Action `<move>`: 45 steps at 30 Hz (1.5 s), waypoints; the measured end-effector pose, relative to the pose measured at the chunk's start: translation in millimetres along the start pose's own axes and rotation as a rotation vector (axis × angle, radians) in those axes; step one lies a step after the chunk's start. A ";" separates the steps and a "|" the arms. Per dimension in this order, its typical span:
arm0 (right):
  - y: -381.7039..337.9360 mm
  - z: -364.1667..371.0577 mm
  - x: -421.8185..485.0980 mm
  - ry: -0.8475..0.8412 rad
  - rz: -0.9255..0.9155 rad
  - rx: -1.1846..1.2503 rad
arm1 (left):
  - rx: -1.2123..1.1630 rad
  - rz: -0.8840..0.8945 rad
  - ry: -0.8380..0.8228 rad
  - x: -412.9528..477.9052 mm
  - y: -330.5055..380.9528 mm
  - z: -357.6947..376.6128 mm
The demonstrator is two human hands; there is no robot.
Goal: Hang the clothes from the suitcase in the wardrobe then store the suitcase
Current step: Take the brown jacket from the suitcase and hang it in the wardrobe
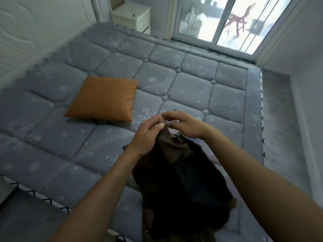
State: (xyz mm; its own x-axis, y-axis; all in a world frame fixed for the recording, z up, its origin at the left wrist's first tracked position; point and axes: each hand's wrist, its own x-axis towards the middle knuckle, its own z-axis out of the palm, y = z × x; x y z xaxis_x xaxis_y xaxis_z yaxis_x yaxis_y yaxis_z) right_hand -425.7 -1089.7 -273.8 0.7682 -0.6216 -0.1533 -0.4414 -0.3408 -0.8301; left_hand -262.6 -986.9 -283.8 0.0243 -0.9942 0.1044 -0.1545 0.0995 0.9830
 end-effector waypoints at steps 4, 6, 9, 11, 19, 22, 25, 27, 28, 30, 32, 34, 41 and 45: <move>-40.3 -40.0 -31.2 -0.094 -0.065 0.075 | 0.150 0.130 -0.044 2.4 77.7 -4.2; -63.2 -60.2 -45.9 -0.120 -0.118 0.047 | 0.208 0.181 -0.037 -4.7 116.7 -8.4; -100.7 -73.8 -56.5 -0.024 -0.253 -0.047 | 0.346 0.252 0.063 -18.1 166.0 -15.9; -119.4 -75.2 -60.4 0.064 -0.310 -0.046 | 0.424 0.275 0.160 -25.0 188.7 -21.8; -193.8 -74.3 -68.3 0.249 -0.501 0.024 | 0.637 0.497 0.425 -49.4 270.2 -69.8; -204.1 -58.2 -59.3 0.162 -0.513 -0.137 | 0.623 0.534 0.488 -59.9 289.6 -92.9; -203.2 -29.7 -43.0 0.296 -0.502 -0.197 | 0.575 0.498 0.497 -73.5 286.1 -127.5; -208.6 -15.2 -36.3 0.476 -0.494 -0.170 | 0.530 0.416 0.486 -85.5 267.9 -155.9; -213.2 -9.3 -33.6 0.559 -0.494 -0.168 | 0.498 0.371 0.477 -91.6 255.8 -170.0; -226.7 0.2 -33.1 0.678 -0.530 -0.272 | 0.425 0.291 0.467 -101.3 228.9 -192.9; -247.6 10.7 -28.4 0.718 -0.583 -0.417 | 0.385 0.231 0.452 -109.0 201.5 -213.4; -273.5 20.9 -19.9 0.725 -0.603 -0.463 | 0.375 0.214 0.372 -115.5 174.3 -232.0; -332.7 54.8 13.3 0.726 -0.602 -0.506 | 0.294 0.121 0.069 -143.9 102.0 -270.5; -356.0 71.3 19.9 0.757 -0.584 -0.579 | 0.313 0.011 0.167 -166.0 51.6 -266.6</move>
State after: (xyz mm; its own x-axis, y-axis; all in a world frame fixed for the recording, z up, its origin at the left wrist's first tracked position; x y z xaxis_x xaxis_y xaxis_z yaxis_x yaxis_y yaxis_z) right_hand -220.2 -930.5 -19.5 0.5345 -0.4607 0.7085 -0.4057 -0.8753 -0.2631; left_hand -11.2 -806.1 -210.1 0.1779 -0.9703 0.1639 -0.4499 0.0679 0.8905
